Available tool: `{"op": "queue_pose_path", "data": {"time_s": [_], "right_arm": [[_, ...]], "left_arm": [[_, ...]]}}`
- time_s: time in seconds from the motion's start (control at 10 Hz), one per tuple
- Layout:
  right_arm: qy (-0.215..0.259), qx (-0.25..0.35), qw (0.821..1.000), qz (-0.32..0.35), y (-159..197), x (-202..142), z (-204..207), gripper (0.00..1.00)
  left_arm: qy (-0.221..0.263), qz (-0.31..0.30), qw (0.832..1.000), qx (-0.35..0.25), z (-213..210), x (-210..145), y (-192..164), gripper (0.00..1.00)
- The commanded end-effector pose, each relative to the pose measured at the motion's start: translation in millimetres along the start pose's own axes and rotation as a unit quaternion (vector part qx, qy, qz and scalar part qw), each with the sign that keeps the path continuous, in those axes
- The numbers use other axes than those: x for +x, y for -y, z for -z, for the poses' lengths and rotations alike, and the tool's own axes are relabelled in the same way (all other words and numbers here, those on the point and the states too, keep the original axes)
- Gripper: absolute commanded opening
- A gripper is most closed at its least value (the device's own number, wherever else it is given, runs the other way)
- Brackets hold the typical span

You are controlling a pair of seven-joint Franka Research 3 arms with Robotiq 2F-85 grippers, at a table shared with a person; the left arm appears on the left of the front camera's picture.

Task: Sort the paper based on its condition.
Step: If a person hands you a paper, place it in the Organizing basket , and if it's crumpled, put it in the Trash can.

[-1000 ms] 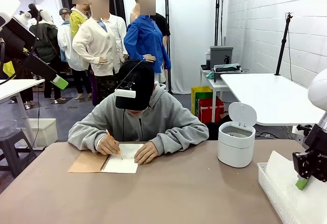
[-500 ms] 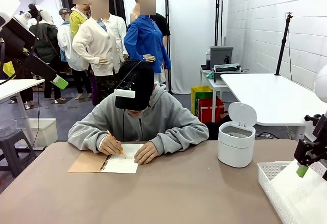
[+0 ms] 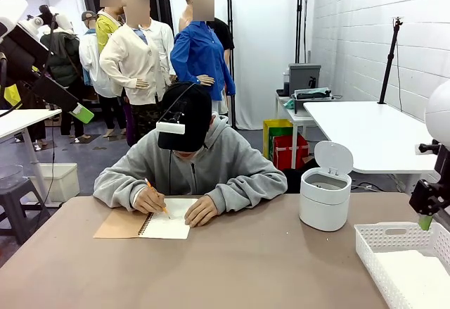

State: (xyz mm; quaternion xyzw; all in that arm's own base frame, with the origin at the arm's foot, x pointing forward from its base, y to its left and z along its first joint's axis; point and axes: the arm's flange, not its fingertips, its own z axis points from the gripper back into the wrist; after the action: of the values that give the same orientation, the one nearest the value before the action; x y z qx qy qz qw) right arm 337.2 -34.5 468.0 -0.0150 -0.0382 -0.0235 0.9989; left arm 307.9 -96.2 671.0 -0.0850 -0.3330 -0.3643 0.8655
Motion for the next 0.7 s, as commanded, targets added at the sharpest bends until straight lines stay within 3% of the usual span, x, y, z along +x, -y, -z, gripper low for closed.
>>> {"op": "queue_pose_path", "data": {"time_s": [0.0,0.3,0.4,0.6], "right_arm": [[0.018,-0.035,0.999,-0.020,-10.2,-19.3,-1.2,1.00],[0.032,0.013,0.999,-0.032,-17.4,-17.8,-9.4,1.00],[0.028,-0.021,0.999,-0.030,-14.8,-6.0,-19.9,1.00],[0.028,-0.021,0.999,-0.030,-14.8,-6.0,-19.9,1.00]], "left_arm": [[0.002,-0.001,1.000,-0.003,-0.6,-0.6,-1.1,1.00],[0.002,-0.001,1.000,-0.003,-0.6,-0.6,-1.1,1.00],[0.002,-0.001,1.000,-0.003,-0.6,-0.6,-1.1,1.00],[0.002,-0.001,1.000,-0.003,-0.6,-0.6,-1.1,1.00]]}}
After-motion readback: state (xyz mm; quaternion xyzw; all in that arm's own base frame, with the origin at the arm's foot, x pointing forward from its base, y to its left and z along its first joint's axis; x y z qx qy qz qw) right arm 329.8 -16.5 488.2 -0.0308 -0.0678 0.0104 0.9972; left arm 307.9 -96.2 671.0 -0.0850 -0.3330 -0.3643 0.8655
